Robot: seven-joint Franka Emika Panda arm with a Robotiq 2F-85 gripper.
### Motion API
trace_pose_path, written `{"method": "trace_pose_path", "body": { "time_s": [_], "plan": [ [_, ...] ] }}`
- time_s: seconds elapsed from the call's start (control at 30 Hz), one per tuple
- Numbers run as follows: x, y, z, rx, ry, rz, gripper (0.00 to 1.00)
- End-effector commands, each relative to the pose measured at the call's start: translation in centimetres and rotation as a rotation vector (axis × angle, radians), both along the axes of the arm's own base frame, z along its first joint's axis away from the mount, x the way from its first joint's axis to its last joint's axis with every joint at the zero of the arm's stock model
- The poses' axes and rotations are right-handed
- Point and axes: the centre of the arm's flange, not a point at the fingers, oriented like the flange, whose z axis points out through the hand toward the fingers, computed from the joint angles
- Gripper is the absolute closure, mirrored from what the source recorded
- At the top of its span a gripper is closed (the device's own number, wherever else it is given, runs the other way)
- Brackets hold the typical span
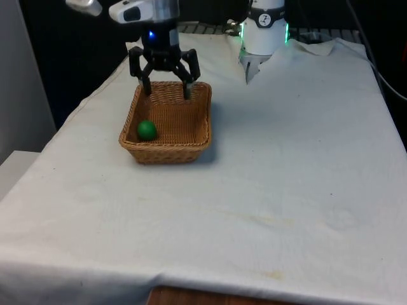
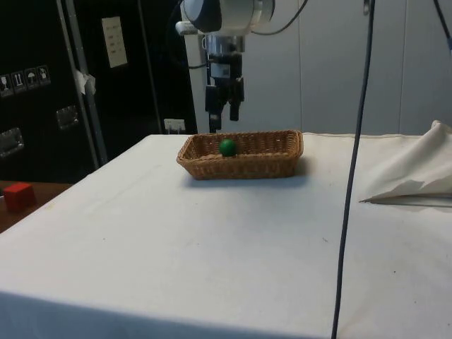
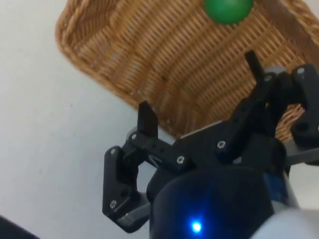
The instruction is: Pick up the ball and place it into the basket.
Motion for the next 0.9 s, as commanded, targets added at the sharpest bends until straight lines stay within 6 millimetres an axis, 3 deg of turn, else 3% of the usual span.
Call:
{"method": "trace_pose_path", "body": {
  "time_s": [0.0,0.37,0.87],
  "plan": [
    [-0.1,0.7,0.6,-0.005,0.002,-0.001,0.00],
    [0.1,4.4,2.7,0.017,-0.007,0.007,0.00],
    [0.8,7.9,3.1,0.043,-0.006,0.042,0.00]
  ]
}}
